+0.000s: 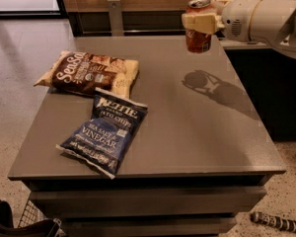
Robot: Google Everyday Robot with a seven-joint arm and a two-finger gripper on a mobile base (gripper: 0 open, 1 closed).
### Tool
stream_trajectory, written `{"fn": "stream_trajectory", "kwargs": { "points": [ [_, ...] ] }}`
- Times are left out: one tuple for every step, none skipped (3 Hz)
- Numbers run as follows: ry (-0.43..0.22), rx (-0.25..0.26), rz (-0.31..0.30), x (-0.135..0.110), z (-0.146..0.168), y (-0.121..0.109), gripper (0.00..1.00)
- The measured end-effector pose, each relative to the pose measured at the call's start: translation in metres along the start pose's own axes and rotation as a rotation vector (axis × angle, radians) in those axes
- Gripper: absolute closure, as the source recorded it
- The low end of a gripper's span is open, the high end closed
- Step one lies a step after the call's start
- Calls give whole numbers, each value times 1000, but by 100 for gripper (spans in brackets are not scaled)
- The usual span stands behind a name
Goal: Move coke can near blue chip bag
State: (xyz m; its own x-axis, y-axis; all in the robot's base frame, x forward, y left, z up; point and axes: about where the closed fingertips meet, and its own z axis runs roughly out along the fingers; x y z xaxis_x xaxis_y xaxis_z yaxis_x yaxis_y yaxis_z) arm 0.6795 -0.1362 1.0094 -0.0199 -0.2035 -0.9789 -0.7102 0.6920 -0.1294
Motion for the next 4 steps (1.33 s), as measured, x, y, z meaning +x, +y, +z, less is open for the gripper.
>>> {"fn": "stream_trajectory", "kwargs": {
  "points": [
    [-43, -59, 59, 12, -36, 28, 100],
    [-135, -172, 74, 21, -58, 87, 100],
    [-173, -248, 55, 30, -59, 146, 100],
    [-189, -264, 35, 38, -63, 200, 100]
  ]
}}
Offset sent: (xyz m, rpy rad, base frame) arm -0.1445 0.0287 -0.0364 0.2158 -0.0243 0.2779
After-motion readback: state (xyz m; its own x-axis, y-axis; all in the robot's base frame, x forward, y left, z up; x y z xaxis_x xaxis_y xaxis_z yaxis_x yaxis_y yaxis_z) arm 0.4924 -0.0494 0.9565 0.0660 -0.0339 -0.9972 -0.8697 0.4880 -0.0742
